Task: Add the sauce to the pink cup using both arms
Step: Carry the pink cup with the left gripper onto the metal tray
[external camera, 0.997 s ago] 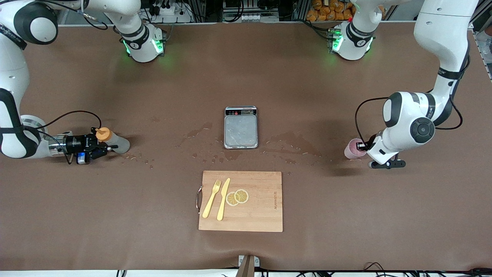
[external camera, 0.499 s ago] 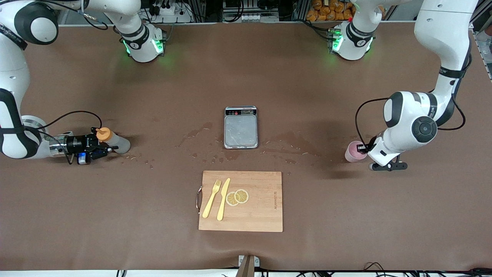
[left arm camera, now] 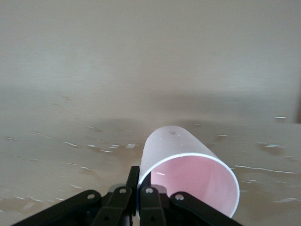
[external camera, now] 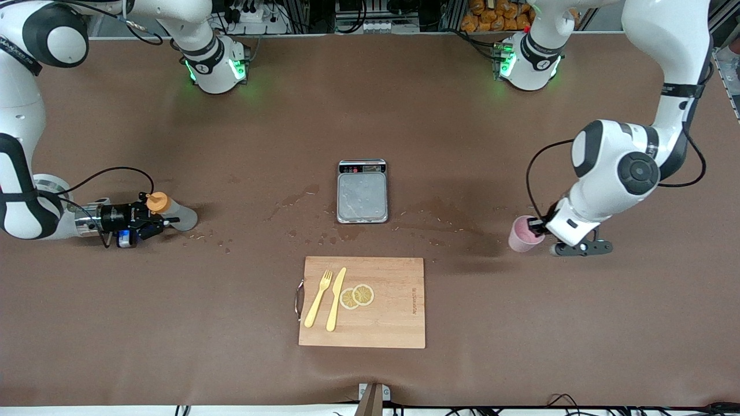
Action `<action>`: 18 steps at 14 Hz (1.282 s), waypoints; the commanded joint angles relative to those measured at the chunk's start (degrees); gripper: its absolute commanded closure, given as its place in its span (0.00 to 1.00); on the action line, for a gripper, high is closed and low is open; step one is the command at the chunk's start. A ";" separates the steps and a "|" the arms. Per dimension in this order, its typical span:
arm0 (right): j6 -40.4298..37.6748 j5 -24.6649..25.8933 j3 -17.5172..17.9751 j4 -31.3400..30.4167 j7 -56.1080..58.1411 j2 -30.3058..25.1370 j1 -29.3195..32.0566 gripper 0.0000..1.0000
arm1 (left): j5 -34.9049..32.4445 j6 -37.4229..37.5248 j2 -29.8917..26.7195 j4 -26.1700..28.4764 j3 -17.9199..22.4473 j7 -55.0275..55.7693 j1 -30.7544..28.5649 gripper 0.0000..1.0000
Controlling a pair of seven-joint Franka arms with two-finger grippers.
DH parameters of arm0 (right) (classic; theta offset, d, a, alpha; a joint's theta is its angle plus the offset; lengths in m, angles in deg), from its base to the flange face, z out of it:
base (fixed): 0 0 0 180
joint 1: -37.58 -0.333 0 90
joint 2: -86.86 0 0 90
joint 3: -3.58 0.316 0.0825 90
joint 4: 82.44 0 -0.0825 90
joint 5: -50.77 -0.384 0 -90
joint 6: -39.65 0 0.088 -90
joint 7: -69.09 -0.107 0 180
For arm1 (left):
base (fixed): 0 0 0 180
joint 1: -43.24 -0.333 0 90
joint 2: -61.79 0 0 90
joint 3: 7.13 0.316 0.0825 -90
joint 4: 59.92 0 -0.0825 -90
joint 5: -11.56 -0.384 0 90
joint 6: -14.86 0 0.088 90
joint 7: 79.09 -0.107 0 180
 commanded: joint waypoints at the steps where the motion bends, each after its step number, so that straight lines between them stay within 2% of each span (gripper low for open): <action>1: -1.01 -0.15 -0.39 2.44 -4.45 -0.64 -0.93 0.64 | -1.14 6.02 -0.47 -4.58 -5.25 7.83 0.29 1.00; 3: -2.25 0.81 -0.39 4.19 -6.73 -0.72 -1.10 0.64 | -1.14 7.62 -0.30 -6.61 -9.12 12.75 0.90 1.00; 5: -2.25 1.87 -0.31 5.08 -9.28 -1.34 -1.54 0.64 | -1.14 7.62 0.14 -7.93 -10.45 17.93 4.05 1.00; 10: -2.25 3.97 -0.39 6.91 -14.64 -3.09 -4.35 0.64 | -1.31 7.62 4.96 -13.55 -10.37 29.28 13.72 1.00; 14: -2.25 6.79 -0.13 8.24 -20.01 -5.64 -6.37 0.63 | -1.49 7.62 9.88 -16.63 -10.02 32.36 20.23 1.00; 18: -2.07 8.90 -0.39 8.33 -22.82 -7.66 -8.74 0.62 | -4.38 7.45 17.18 -22.34 -9.84 34.13 24.36 1.00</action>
